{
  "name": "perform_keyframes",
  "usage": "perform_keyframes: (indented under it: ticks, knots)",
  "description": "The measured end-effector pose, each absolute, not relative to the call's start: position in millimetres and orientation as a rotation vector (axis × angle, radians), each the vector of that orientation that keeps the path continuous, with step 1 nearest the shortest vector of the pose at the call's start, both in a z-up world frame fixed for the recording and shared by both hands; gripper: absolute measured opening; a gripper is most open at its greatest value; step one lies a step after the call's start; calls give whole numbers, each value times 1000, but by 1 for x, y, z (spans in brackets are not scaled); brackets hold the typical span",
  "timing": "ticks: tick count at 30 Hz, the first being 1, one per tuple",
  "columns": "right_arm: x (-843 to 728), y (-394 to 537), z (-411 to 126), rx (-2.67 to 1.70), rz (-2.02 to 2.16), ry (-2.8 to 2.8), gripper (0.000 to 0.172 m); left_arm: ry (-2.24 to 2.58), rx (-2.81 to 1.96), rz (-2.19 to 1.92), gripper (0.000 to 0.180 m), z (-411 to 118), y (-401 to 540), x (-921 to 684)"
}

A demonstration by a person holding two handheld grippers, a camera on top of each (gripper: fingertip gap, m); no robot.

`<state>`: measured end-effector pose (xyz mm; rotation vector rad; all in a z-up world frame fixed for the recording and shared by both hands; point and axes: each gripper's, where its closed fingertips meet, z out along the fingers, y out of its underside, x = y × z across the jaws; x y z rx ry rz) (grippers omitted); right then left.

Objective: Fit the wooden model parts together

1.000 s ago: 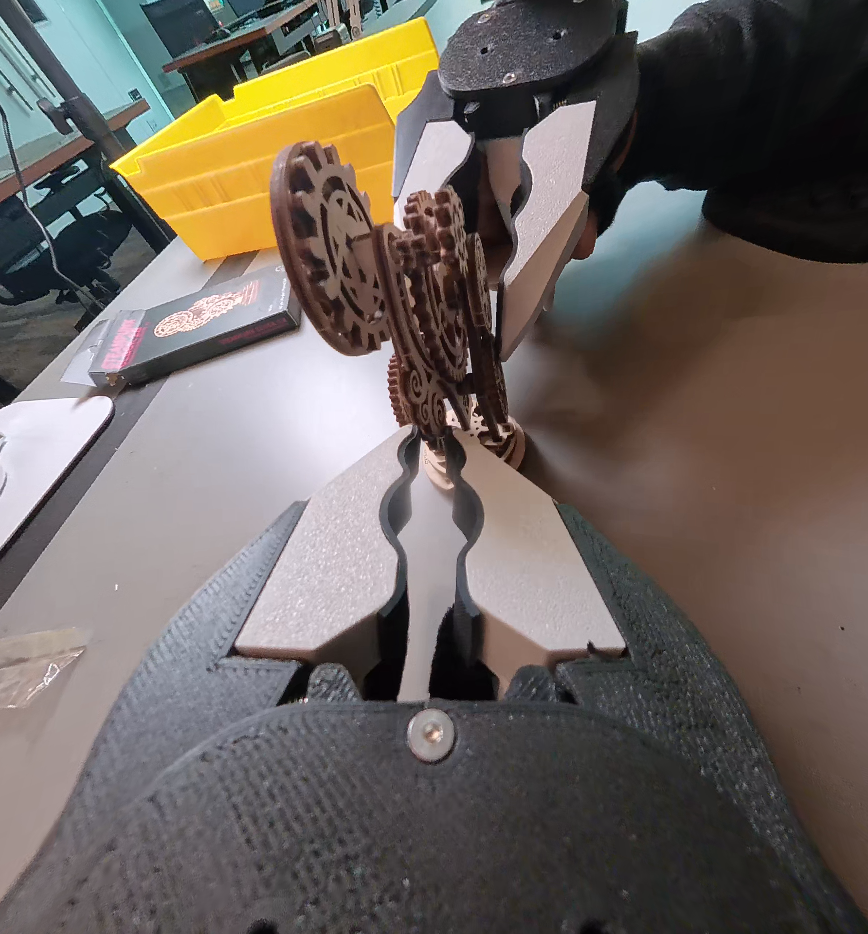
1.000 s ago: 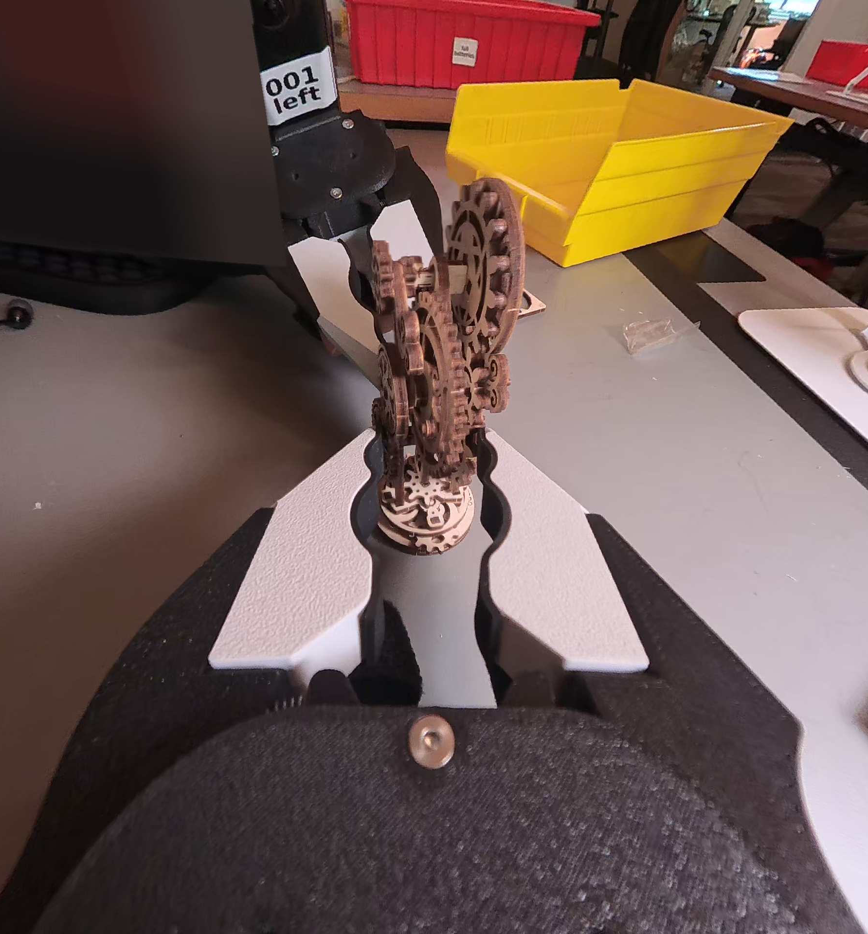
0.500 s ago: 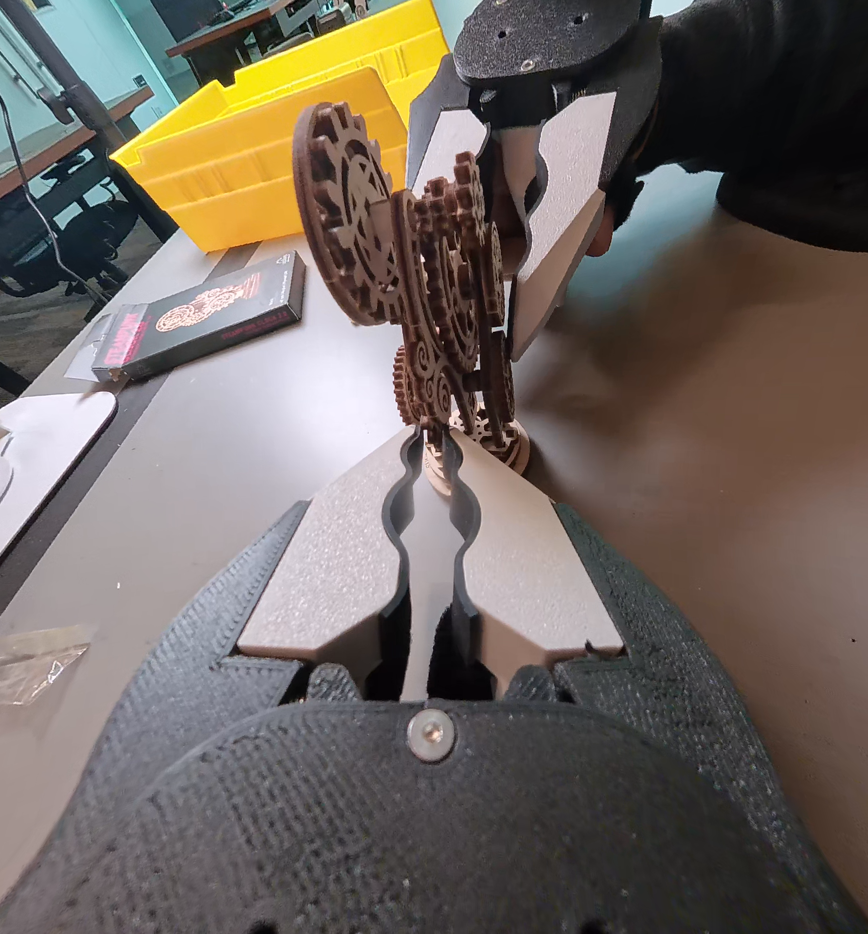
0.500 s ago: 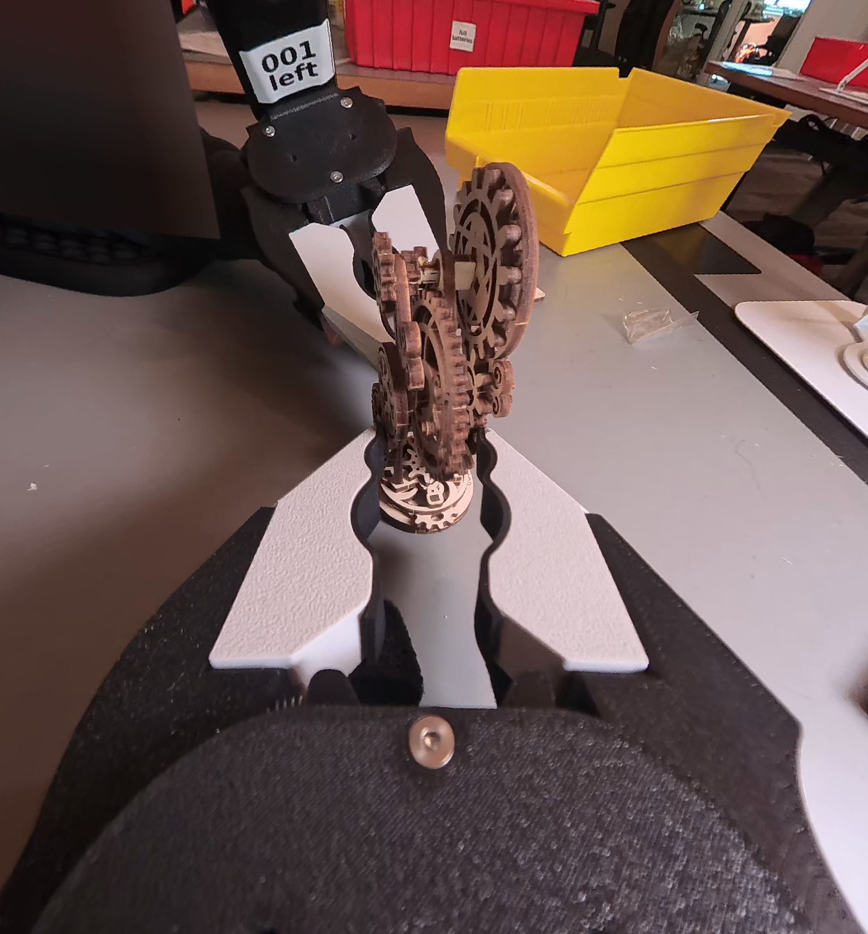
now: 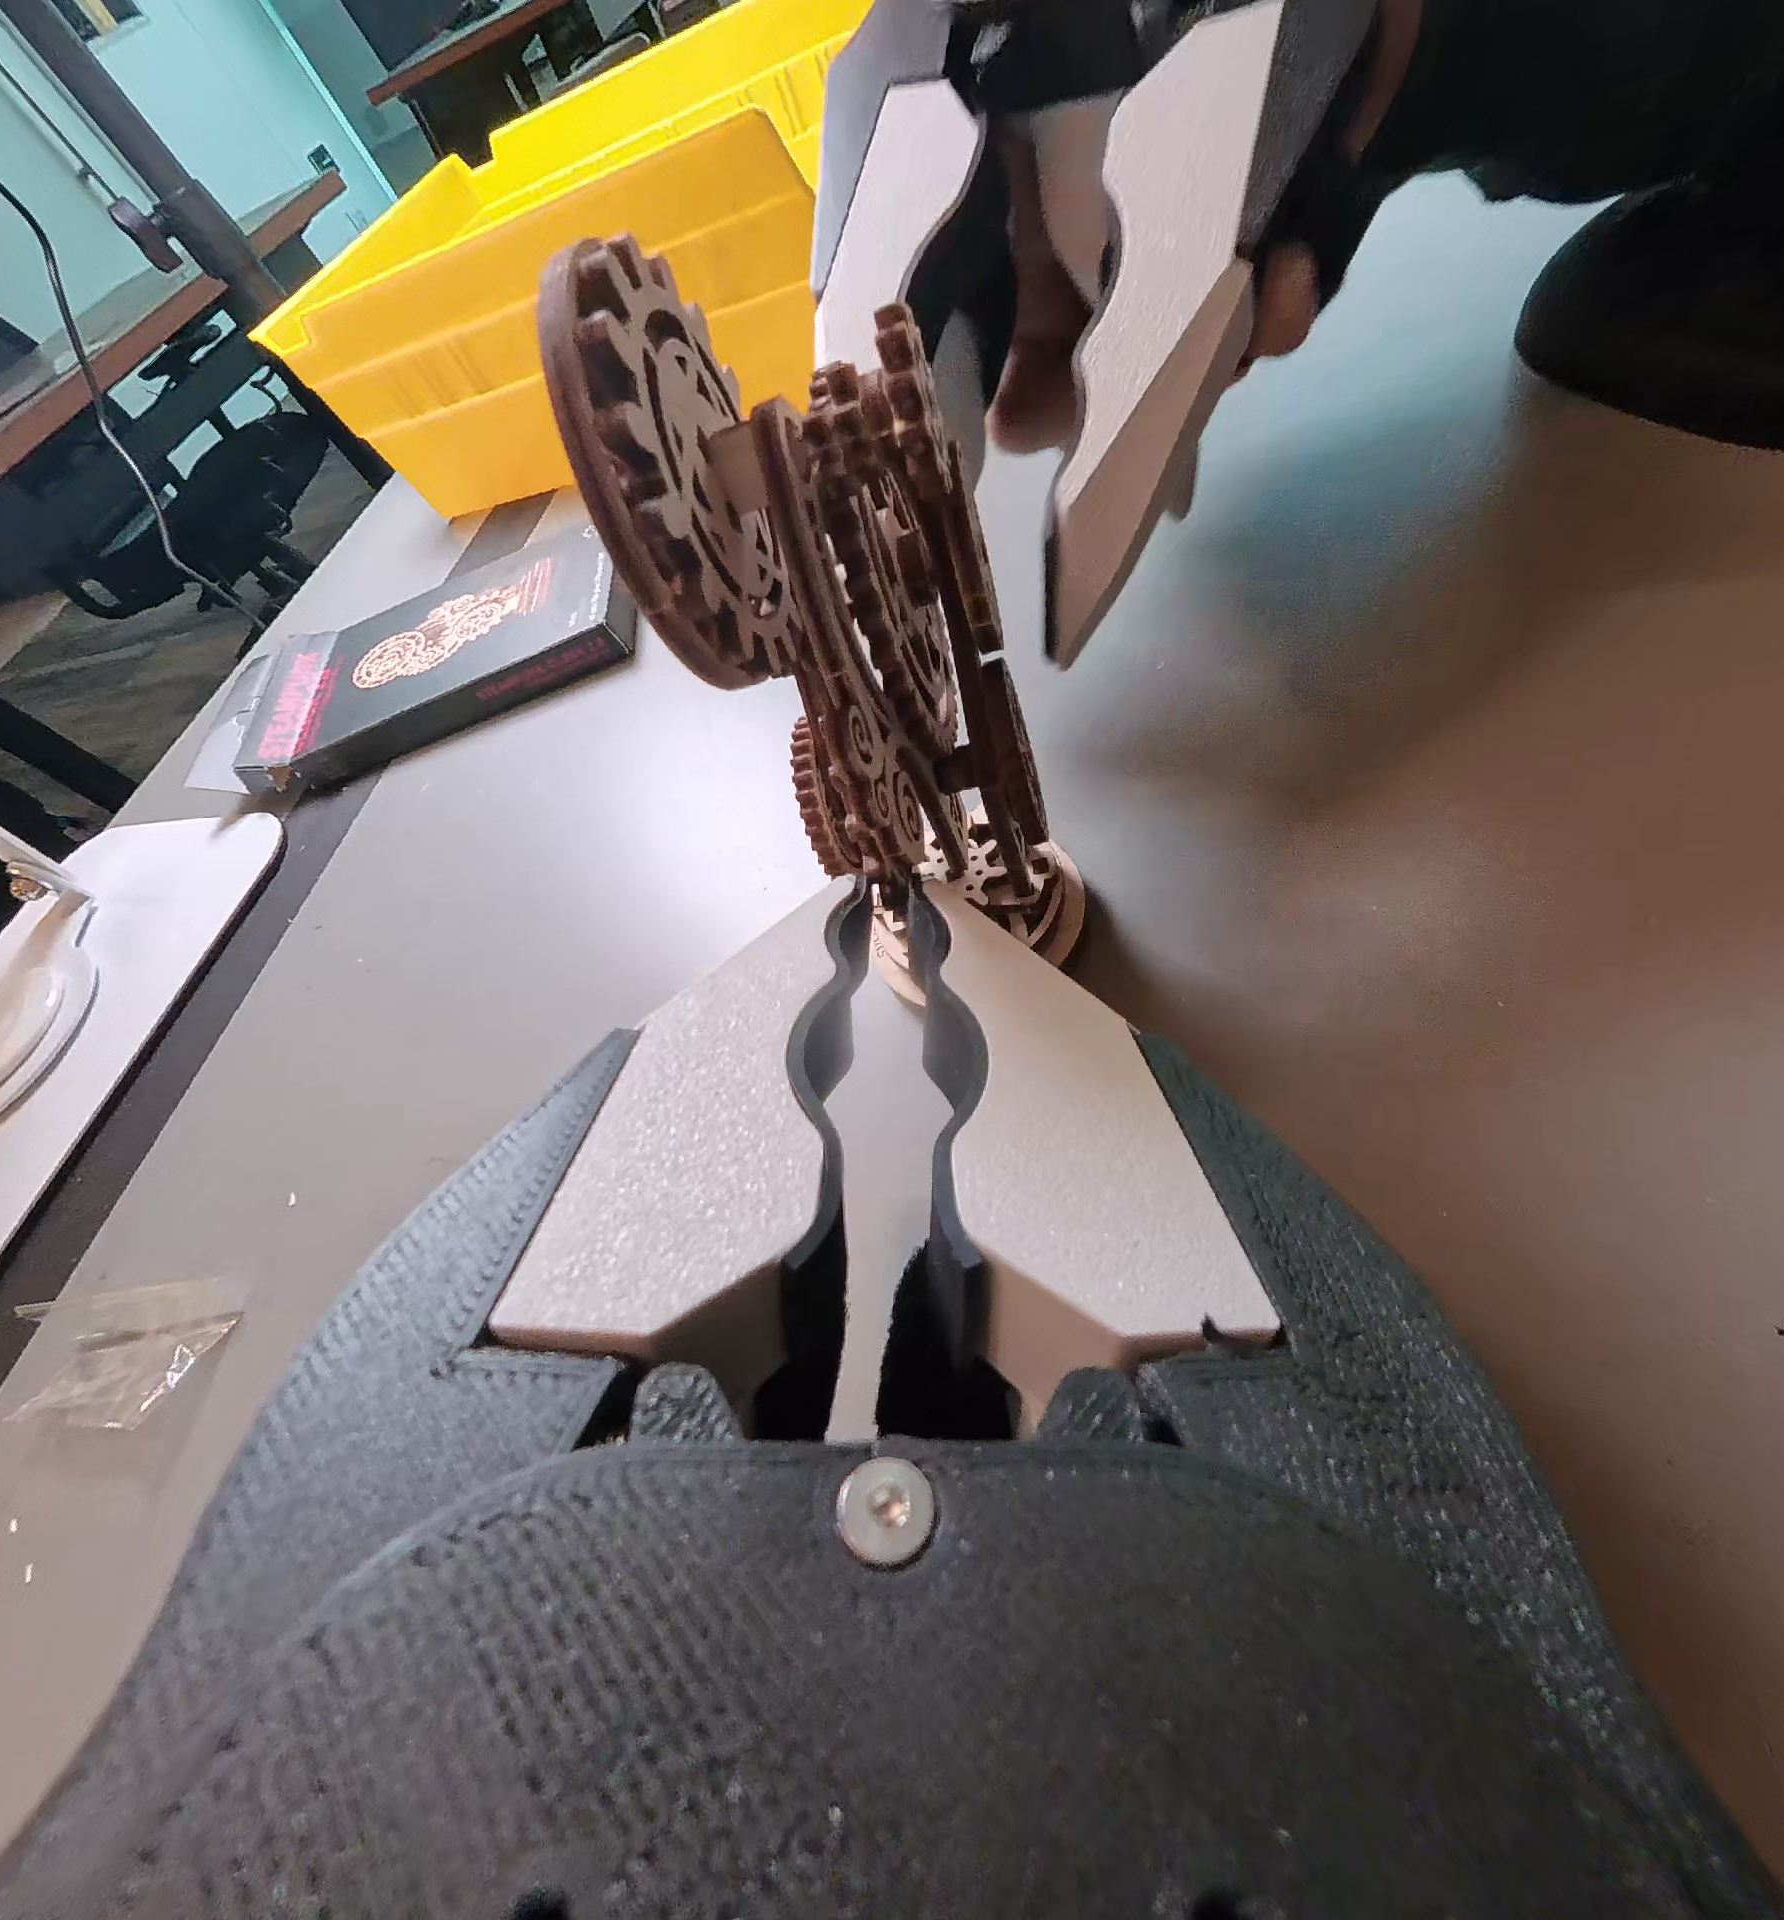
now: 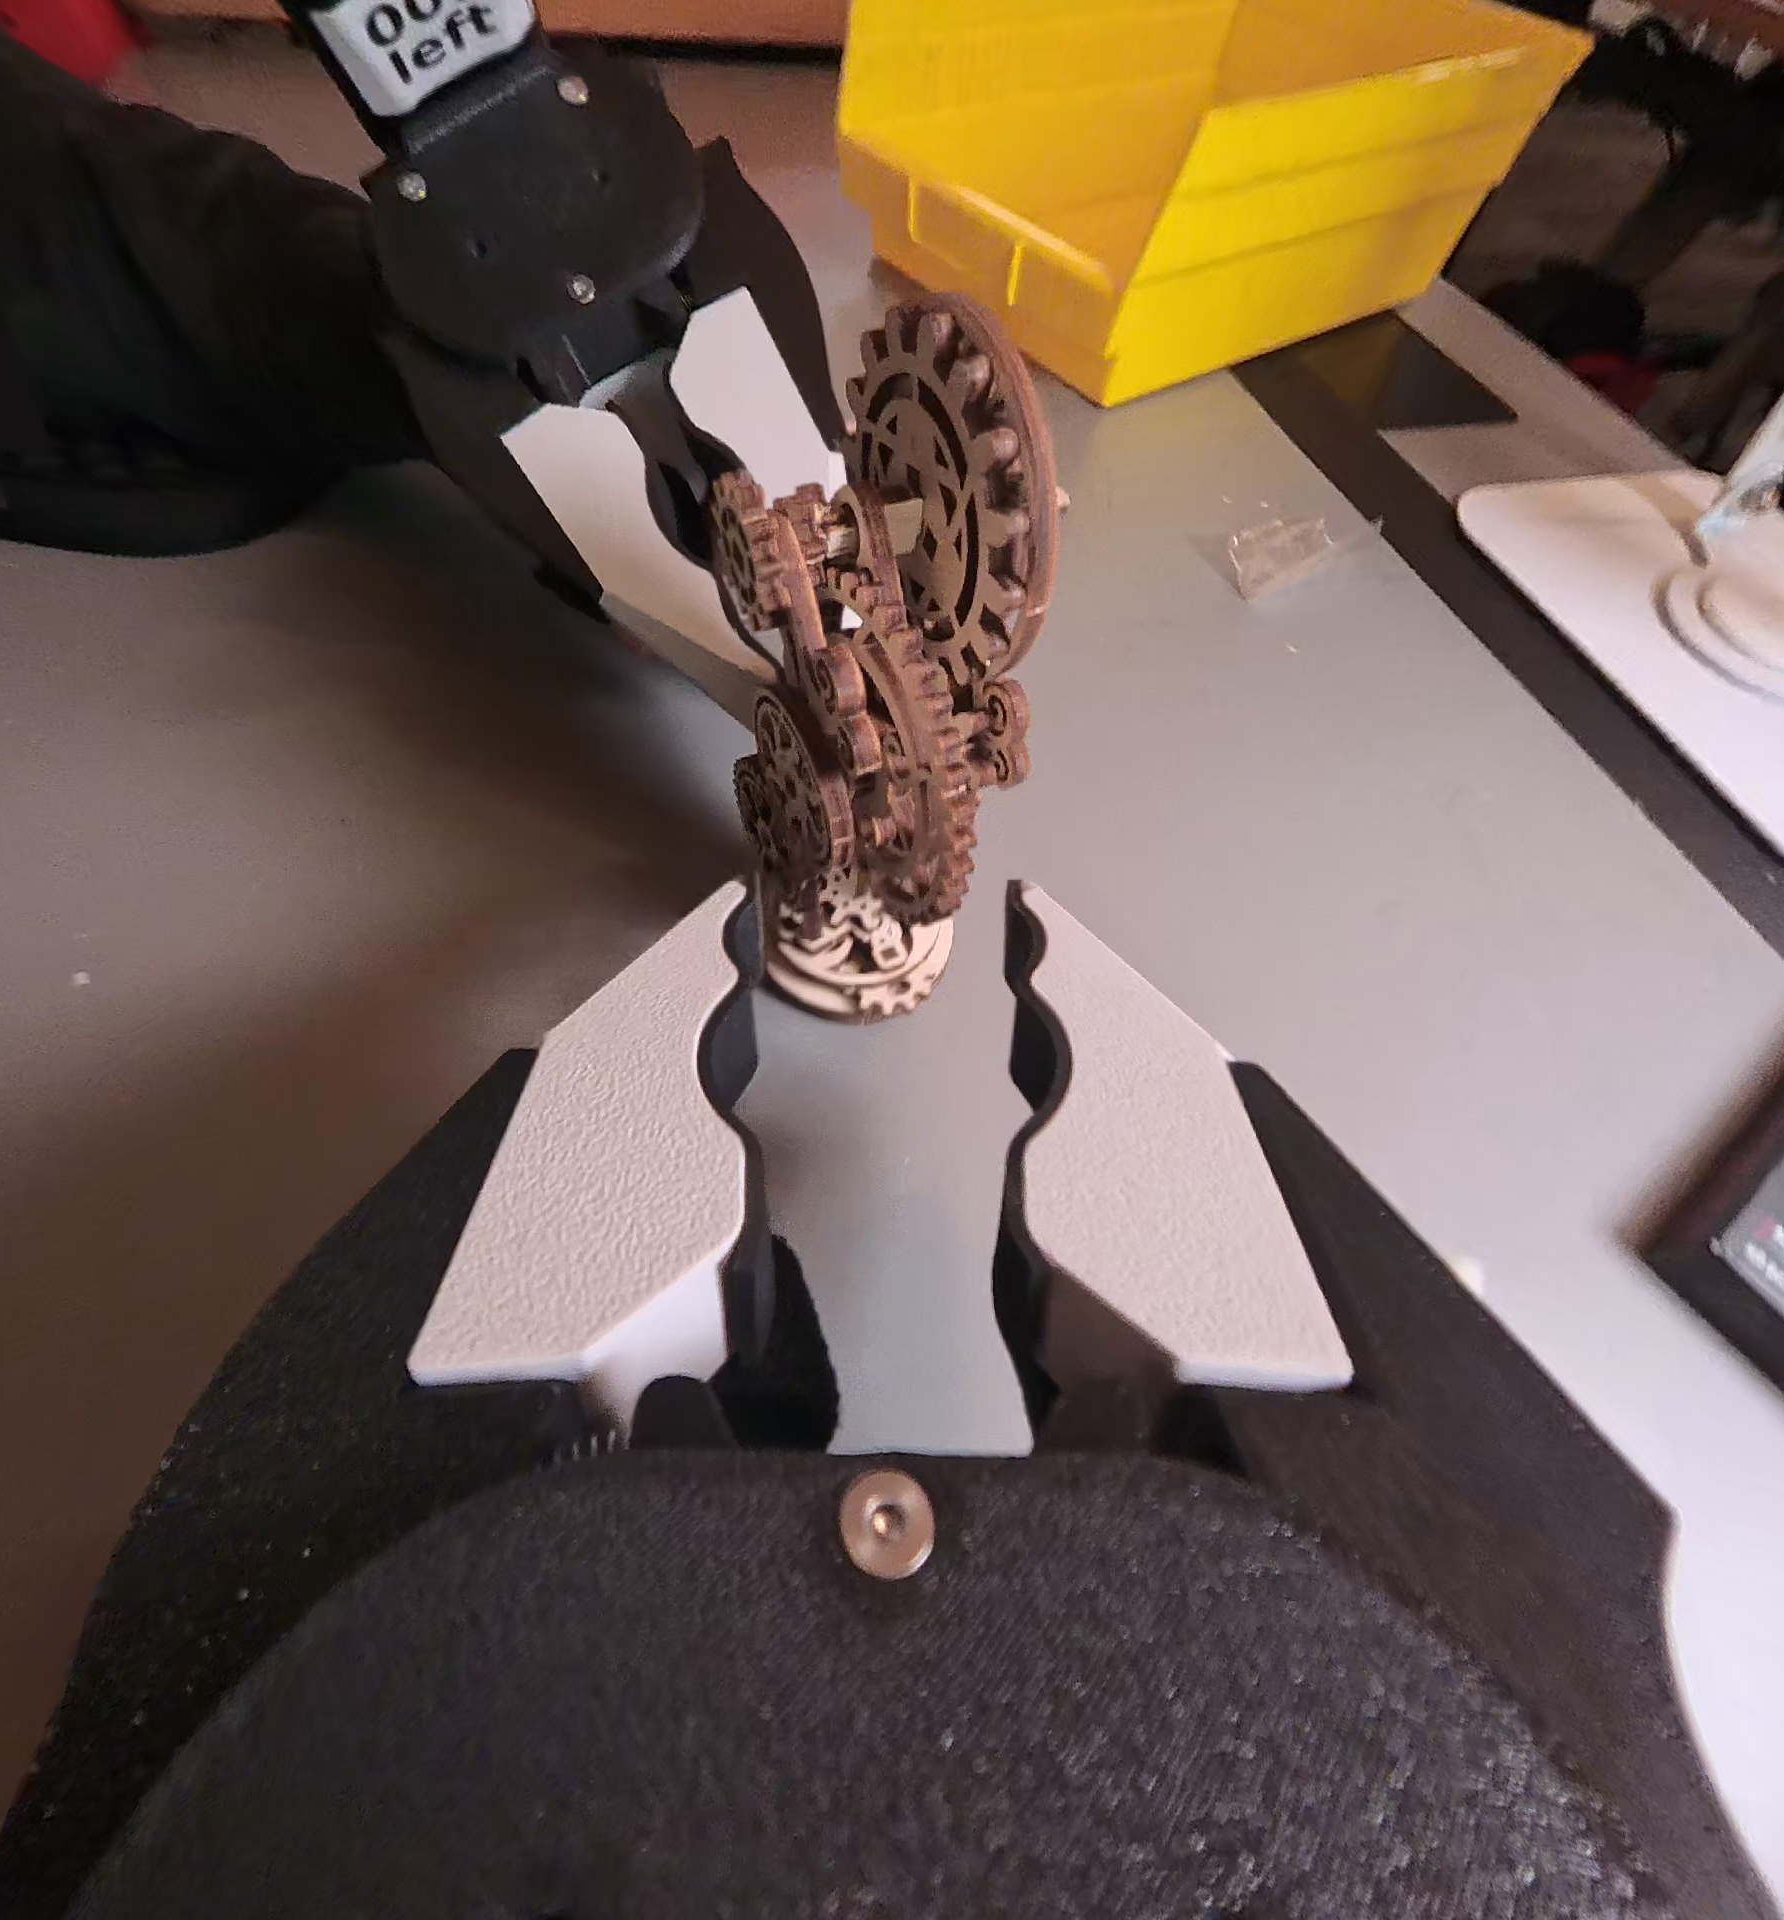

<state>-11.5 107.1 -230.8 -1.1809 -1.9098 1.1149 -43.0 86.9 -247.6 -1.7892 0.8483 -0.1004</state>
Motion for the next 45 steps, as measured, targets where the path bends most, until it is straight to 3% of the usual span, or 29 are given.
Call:
perform_keyframes:
  ticks: [8,14,19,28,34,40,45]
  knots:
    - [1,87,-266,-1738,854,-1617,45,832,-1806,-96,5,-248,87,-44]
    - [-23,87,-274,-1808,747,-1478,31,819,-1826,-73,5,-250,87,-44]
    - [-27,95,-274,-1767,748,-1519,18,809,-1842,-67,4,-250,89,-44]
    - [-25,102,-274,-1426,832,-1989,16,832,-1853,-102,4,-254,86,-38]
    - [-26,106,-274,-1370,986,-2084,16,864,-1883,-146,14,-261,82,-41]
    - [-26,105,-275,-1286,1002,-2136,14,811,-2003,-325,36,-270,97,-48]
    - [-26,108,-275,-1271,1028,-2169,14,893,-2004,-431,41,-273,104,-42]
